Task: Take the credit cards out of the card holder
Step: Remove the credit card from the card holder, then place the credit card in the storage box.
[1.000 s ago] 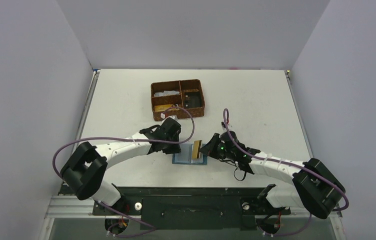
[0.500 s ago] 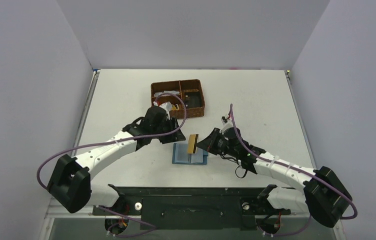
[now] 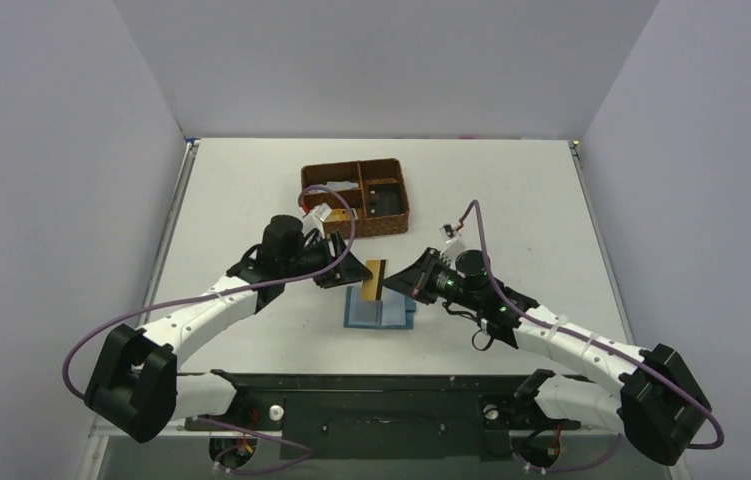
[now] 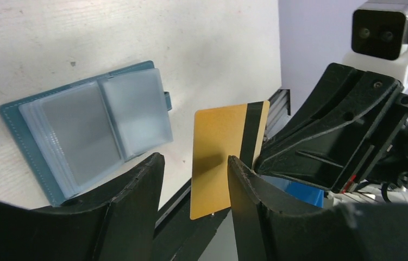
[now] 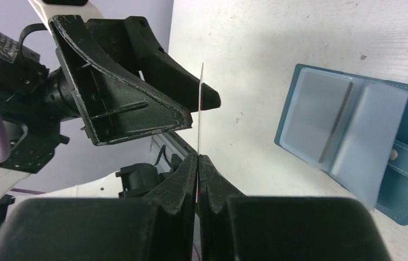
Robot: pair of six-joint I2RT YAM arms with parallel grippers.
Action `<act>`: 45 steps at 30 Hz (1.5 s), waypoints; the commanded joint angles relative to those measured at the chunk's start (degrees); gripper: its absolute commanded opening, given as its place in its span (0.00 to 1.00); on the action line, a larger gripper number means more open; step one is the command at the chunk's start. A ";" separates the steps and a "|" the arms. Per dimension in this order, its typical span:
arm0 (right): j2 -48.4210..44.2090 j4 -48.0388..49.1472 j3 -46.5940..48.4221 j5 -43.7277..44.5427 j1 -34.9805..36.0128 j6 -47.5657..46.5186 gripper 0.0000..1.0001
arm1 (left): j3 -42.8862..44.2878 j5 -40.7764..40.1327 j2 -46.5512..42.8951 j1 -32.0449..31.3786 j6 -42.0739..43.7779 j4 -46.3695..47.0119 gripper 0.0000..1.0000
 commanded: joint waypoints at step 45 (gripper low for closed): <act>-5.46 -41.86 21.58 35.12 -4.66 -14.72 0.80 | 26.20 -26.75 9.68 6.41 4.74 -24.76 0.00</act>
